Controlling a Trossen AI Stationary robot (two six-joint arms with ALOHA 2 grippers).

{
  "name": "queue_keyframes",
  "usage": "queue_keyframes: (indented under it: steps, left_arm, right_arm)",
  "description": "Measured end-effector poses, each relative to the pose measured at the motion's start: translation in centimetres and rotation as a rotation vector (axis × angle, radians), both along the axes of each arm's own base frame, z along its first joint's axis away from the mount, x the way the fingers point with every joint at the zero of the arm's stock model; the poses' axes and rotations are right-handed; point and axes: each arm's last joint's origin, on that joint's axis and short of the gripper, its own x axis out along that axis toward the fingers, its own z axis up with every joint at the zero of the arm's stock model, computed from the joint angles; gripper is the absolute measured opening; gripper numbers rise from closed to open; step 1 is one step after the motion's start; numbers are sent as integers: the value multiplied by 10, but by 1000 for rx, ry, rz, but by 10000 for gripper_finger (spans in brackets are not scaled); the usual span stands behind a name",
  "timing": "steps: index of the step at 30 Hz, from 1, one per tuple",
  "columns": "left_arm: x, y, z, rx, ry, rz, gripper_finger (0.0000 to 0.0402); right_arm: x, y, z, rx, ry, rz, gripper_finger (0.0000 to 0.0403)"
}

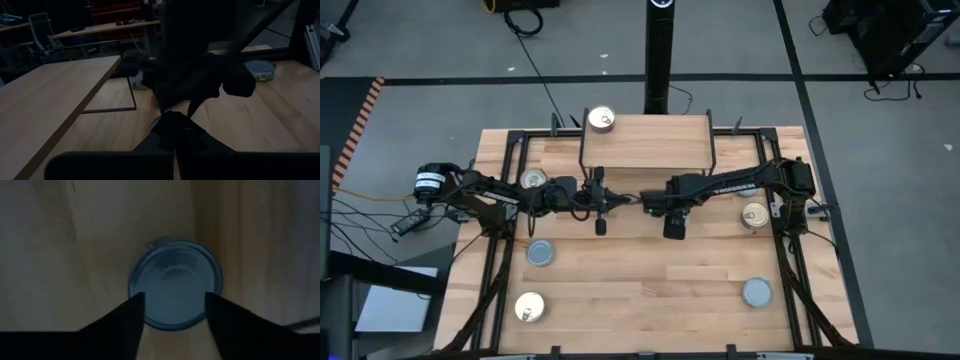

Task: Stack canned seafood by type on shelf
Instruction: Put the center green tuna can on the shelf

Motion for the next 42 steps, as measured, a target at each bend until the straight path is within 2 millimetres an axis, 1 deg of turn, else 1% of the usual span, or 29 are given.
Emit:
queue_keyframes:
  steps: [2, 6, 7, 8, 11, 13, 16, 19, 22, 24, 28, 30, 34, 36, 39, 42]
  left_arm:
    - [0, 0, 0, 0, 2, 0, 4]
    - [0, 0, 0, -6, 4, 1, 4]
    - [0, 0, 0, -9, 3, 1, 4]
    - [0, 0, 0, -12, 4, 1, 4]
    - [0, 0, 0, -17, 2, 2, 4]
    - [0, 0, 0, -17, 2, 2, 4]
    - [0, 0, 0, -18, 2, 2, 4]
    - [0, 0, 0, -18, 2, 2, 4]
    - [0, 0, 0, -18, 2, 2, 4]
    - [0, 0, 0, -20, 1, 2, 4]
    - [0, 0, 0, -22, 1, 2, 4]
    - [0, 0, 0, -22, 1, 2, 4]
    - [0, 0, 0, -22, 1, 2, 4]
    - [0, 0, 0, -22, 1, 3, 4]
    - [0, 0, 0, -22, 2, 3, 4]
    - [0, 0, -1, -22, 7, 3, 4]
  right_arm:
    - [-1, 7, 0, -65, 3, -3, 152]
    - [-8, 18, -9, -176, 21, -23, 36]
    - [-10, 21, -12, -209, 26, -27, 19]
    - [-13, 23, -14, -238, 34, -31, 13]
    - [-22, 28, -16, -287, 46, -55, 18]
    - [-29, 32, -11, -318, 7, -80, 13]
    - [-43, 35, 1, -336, -103, -130, 7]
    - [-59, 36, 12, -310, -248, -168, 9]
    - [-78, 34, 18, -296, -383, -159, 6]
    - [-90, 32, 17, -278, -450, -151, 6]
    - [-108, 30, 6, -190, -536, -178, 17]
    - [-111, 29, 1, -136, -568, -177, 26]
    - [-107, 30, -5, 10, -583, -45, 35]
    - [-102, 33, -10, 13, -575, 54, 36]
    - [-97, 35, -20, -21, -516, 186, 41]
    - [-90, 33, -32, -41, -444, 222, 53]
